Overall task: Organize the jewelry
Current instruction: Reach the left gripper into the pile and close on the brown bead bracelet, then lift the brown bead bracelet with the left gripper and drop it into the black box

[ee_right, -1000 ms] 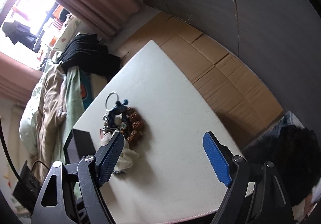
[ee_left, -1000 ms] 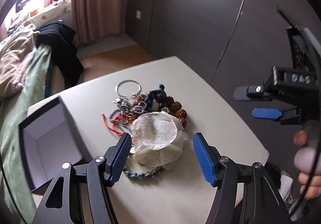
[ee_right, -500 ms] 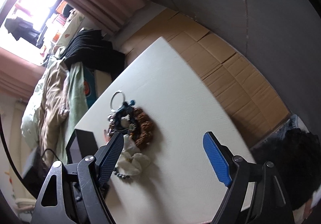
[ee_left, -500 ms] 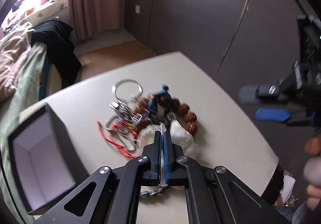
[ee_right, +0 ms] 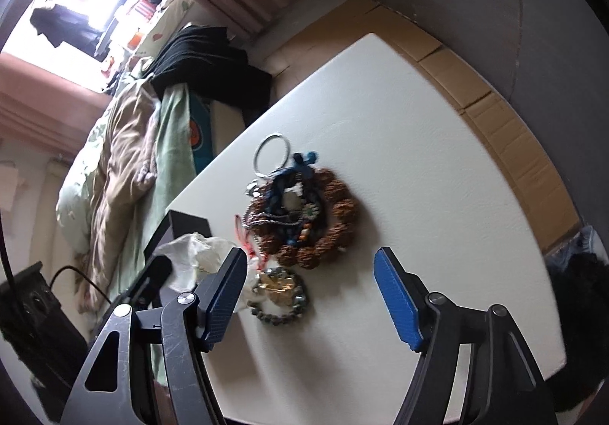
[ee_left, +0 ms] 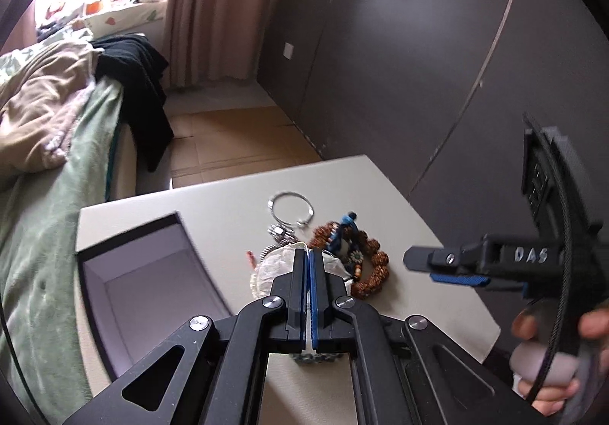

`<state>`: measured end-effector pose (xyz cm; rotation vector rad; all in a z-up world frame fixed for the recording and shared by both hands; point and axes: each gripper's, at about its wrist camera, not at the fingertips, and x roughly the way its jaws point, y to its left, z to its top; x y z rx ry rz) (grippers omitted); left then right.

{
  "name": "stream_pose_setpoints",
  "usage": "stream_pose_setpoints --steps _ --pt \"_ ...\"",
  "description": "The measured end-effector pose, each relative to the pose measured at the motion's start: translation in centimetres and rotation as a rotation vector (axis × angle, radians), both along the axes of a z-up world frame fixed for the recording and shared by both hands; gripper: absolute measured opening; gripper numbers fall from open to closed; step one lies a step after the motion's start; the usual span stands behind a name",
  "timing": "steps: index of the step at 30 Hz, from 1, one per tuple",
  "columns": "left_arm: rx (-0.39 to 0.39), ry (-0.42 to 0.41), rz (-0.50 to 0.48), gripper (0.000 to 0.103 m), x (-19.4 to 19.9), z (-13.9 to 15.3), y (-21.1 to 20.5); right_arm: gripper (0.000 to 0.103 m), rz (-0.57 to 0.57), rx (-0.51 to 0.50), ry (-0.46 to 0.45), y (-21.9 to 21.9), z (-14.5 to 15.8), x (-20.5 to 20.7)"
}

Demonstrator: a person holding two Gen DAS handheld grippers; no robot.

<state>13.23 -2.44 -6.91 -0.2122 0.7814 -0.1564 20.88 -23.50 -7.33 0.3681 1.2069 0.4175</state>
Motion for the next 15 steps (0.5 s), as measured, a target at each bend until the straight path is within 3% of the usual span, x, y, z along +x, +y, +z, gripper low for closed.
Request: stream_pose_setpoints --steps 4,7,12,15 --pt "-0.017 -0.035 0.038 0.0 -0.8 1.2 1.5 0.051 0.026 0.01 0.018 1.2 -0.7 0.2" --pt "-0.024 -0.043 0.052 0.0 -1.2 1.6 2.1 0.047 -0.001 0.001 0.061 1.7 -1.9 0.7" --pt "-0.024 -0.047 0.061 0.0 -1.7 1.8 2.7 0.044 -0.065 -0.163 0.013 2.4 -2.3 1.9" --pt "-0.033 -0.054 0.072 0.0 -1.8 2.0 3.2 0.034 -0.054 -0.22 0.022 3.1 -3.0 2.8"
